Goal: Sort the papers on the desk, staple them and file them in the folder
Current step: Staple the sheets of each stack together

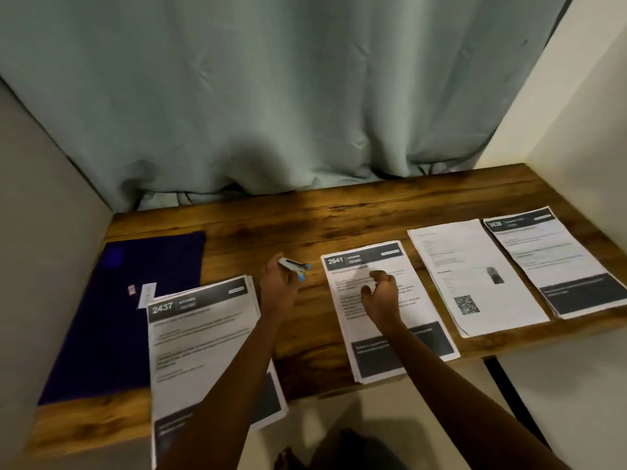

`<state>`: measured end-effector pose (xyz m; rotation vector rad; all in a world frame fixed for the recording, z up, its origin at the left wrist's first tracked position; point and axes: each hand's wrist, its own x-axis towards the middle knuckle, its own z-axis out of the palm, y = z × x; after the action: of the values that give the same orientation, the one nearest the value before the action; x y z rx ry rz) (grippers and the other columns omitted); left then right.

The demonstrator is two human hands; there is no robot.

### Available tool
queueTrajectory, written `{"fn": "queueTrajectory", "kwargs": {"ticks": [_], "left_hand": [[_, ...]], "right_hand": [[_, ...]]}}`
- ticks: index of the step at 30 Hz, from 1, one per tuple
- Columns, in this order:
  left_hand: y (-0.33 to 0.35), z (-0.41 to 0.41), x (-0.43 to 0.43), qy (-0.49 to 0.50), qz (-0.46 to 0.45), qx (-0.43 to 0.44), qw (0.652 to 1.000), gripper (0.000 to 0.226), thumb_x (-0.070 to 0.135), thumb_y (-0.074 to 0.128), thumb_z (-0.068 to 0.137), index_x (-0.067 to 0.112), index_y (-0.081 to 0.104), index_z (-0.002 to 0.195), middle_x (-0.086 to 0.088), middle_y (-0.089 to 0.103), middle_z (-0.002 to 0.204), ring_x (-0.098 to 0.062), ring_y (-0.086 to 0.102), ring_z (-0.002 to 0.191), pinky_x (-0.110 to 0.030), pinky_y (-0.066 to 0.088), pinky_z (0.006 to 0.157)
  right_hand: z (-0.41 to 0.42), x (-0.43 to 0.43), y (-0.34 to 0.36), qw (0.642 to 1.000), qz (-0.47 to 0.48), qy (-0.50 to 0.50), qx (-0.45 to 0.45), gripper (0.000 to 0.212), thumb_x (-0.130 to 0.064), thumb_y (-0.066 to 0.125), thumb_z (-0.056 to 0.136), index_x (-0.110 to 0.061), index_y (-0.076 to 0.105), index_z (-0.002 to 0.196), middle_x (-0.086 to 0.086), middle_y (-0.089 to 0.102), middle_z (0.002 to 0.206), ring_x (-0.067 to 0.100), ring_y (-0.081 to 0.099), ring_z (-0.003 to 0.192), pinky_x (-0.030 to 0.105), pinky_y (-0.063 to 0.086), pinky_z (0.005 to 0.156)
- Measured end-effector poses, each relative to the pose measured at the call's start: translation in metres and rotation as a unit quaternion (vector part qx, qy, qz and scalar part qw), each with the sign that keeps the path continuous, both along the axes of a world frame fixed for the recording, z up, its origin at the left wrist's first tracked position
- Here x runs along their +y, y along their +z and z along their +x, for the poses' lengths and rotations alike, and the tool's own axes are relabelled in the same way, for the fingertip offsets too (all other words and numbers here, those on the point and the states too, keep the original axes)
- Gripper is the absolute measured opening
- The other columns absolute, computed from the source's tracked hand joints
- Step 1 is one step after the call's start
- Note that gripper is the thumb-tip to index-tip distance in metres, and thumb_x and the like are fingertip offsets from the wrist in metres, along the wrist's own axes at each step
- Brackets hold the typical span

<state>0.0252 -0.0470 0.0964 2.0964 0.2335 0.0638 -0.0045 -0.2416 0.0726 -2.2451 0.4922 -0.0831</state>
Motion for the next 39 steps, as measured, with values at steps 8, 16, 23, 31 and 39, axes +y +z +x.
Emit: {"fn": "queueTrajectory", "kwargs": {"ticks": [8,16,23,31,39], "left_hand": [[-0.024,-0.008,-0.071,-0.018,-0.02,0.182,0.983,0.033,0.017,0.054,0.096,0.007,0.046,0.126,-0.003,0.055,0.108,-0.013,0.057,0.09,-0.019,0.042,0.072],[-0.057,0.003,-0.116,0.018,-0.106,0.227,0.968,0.023,0.021,0.057,0.094,0.016,0.044,0.112,-0.013,0.06,0.124,-0.032,0.062,0.108,-0.044,0.053,0.089],[-0.069,0.019,-0.125,0.063,-0.119,0.268,0.954,0.043,0.024,0.056,0.094,0.008,0.042,0.131,-0.013,0.059,0.123,-0.031,0.063,0.104,-0.038,0.053,0.082],[-0.071,0.03,-0.128,0.076,-0.032,0.296,0.951,0.053,0.023,0.062,0.088,0.01,0.035,0.131,-0.013,0.044,0.134,-0.034,0.049,0.12,-0.045,0.049,0.093],[-0.038,0.04,-0.137,0.14,-0.135,0.191,0.962,0.048,0.009,0.064,0.087,0.0,0.036,0.125,-0.008,0.058,0.11,-0.022,0.058,0.098,-0.037,0.052,0.083]], "right_hand": [[0.006,-0.093,-0.012,0.99,-0.112,-0.013,0.083,0.042,-0.013,0.053,0.092,0.002,0.041,0.13,0.022,0.049,0.129,0.039,0.046,0.121,0.043,0.038,0.103],[0.019,-0.116,-0.031,0.991,-0.076,-0.01,0.106,0.042,-0.015,0.054,0.091,-0.006,0.039,0.129,0.018,0.04,0.132,0.037,0.038,0.123,0.048,0.037,0.104],[0.034,-0.121,-0.041,0.991,-0.013,-0.044,0.126,0.038,-0.012,0.055,0.09,-0.005,0.043,0.126,0.019,0.049,0.125,0.038,0.045,0.12,0.05,0.035,0.106],[0.046,-0.128,-0.051,0.985,0.039,-0.017,0.169,0.009,-0.02,0.053,0.089,-0.014,0.048,0.083,0.02,0.058,0.108,0.037,0.056,0.104,0.047,0.05,0.092],[0.046,-0.133,-0.023,0.99,0.134,-0.011,0.038,0.012,-0.009,0.047,0.096,-0.005,0.055,0.104,0.006,0.057,0.093,0.018,0.057,0.084,0.021,0.048,0.065]]}}
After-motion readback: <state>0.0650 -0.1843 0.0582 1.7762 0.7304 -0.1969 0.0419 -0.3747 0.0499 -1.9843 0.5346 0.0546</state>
